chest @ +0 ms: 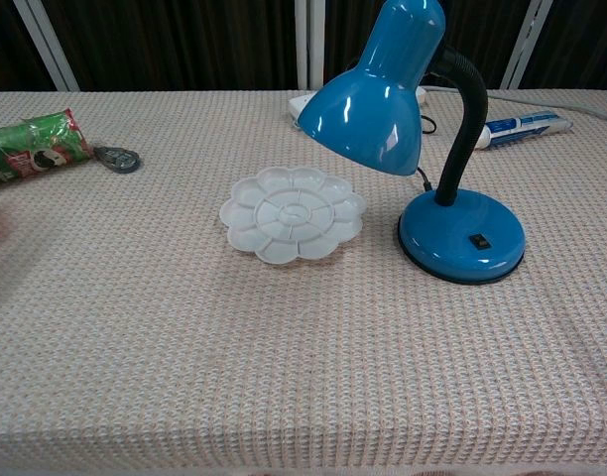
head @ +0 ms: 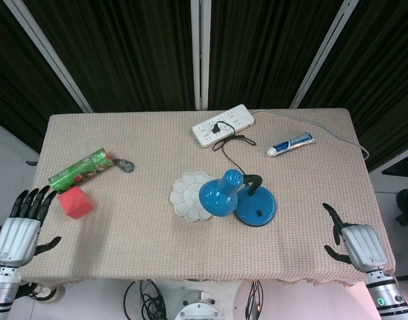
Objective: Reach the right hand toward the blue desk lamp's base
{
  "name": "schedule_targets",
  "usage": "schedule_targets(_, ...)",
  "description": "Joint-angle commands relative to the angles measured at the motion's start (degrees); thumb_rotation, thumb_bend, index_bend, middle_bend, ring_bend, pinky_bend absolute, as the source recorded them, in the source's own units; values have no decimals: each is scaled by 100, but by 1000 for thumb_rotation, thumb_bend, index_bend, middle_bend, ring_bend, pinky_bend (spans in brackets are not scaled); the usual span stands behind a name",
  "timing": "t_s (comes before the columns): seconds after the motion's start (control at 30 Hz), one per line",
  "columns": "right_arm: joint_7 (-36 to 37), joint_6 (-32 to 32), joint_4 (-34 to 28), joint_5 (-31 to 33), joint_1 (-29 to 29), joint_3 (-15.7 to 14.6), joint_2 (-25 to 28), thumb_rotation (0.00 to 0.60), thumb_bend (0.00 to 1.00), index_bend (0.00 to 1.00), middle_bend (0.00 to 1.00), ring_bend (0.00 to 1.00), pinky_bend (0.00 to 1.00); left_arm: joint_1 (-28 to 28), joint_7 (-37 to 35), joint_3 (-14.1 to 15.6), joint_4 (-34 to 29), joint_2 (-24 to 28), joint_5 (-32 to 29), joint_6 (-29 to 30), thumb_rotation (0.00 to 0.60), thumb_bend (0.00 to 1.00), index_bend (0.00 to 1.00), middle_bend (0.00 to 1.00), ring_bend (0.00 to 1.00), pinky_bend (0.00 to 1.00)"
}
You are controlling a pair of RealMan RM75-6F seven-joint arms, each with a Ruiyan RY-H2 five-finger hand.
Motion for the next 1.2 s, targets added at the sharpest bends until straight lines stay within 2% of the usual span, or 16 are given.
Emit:
schedule_targets(0.03,-315,-352,-159,189,198,-16,-99,600,151,0,981,897,883,6,-21,12,29,-19,-6,-8,600,30,0,0,0,0)
schedule_targets(0.23,-645,-1283,-407,765,678,59,-220,600,150,0,1000,926,902,-6,-46,24,88,-77,-17,-51,600,29,0,0,0,0)
schedule_targets(0.33,-948,-1630,-461,1041,940,140,-336,600,116,0,1000,926,902,-19,-48,29,104,-99,-9,-73,600,29,0,0,0,0)
schedule_targets(0.5,-1712,-1915,-433,1623,1263,240,-726,600,97,0,1000,926,902,-15,-34,30,96,-97,-7,-63,600,29,0,0,0,0)
schedule_targets(0.8,-2131,-2225,-476,2233,1700,283,-1072,600,86,0,1000,926,902,4,-99,39,93,-79,-6,-39,600,28,0,0,0,0)
schedule_targets(0.9,-2199,-2247,-479,2349,1795,253,-1130,600,156,0,1000,926,902,3,-138,35,103,-81,1,-29,600,25,0,0,0,0)
schedule_targets(1.1,-2303,-2208,-503,2467,1898,164,-1159,600,451,0,1000,926,902,9,-107,30,120,-75,-28,-34,600,25,0,0,0,0)
schedule_targets(1.2,-2353,-2160,-485,2523,1929,114,-1195,600,477,0,1000,926,903,12,-111,34,123,-71,-32,-38,600,26,0,0,0,0)
